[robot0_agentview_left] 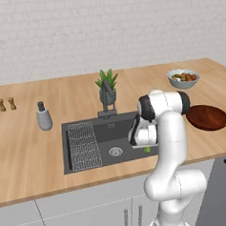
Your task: Pick the lemon wedge from the sink and place it in the bowl. Then pick the bowl and place it in the microwave. Then close the microwave door and press the start button.
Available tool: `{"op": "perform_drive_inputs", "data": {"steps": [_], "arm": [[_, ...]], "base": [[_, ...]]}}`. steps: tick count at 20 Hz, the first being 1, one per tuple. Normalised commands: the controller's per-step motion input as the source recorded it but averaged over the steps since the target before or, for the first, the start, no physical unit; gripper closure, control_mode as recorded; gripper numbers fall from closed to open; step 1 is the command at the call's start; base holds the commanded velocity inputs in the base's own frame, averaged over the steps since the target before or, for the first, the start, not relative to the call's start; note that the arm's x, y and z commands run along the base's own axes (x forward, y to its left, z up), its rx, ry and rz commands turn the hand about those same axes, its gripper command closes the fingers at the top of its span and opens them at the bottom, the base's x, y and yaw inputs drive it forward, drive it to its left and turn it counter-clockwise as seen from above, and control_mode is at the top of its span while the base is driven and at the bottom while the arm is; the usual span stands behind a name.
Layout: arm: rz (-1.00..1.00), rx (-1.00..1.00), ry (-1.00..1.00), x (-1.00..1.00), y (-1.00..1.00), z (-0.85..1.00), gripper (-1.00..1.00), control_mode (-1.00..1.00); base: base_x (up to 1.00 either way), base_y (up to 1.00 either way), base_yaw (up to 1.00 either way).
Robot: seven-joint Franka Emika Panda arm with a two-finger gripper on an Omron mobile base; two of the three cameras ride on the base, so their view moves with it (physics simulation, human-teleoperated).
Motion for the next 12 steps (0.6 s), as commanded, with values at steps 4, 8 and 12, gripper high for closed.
{"op": "perform_drive_inputs", "data": {"steps": [4, 8, 12], "arm": [[0.00, 0.00, 0.00, -0.09, 0.05, -0.42, 1.00, -1.00], [-0.01, 0.00, 0.00, -0.31, 0.00, 0.01, 1.00, -1.00], [-0.05, 0.00, 0.00, -0.43, 0.00, 0.39, 1.00, -1.00]], "base": [[0.00, 0.00, 0.00], [0.00, 0.00, 0.00], [0.00, 0.00, 0.00]]}}
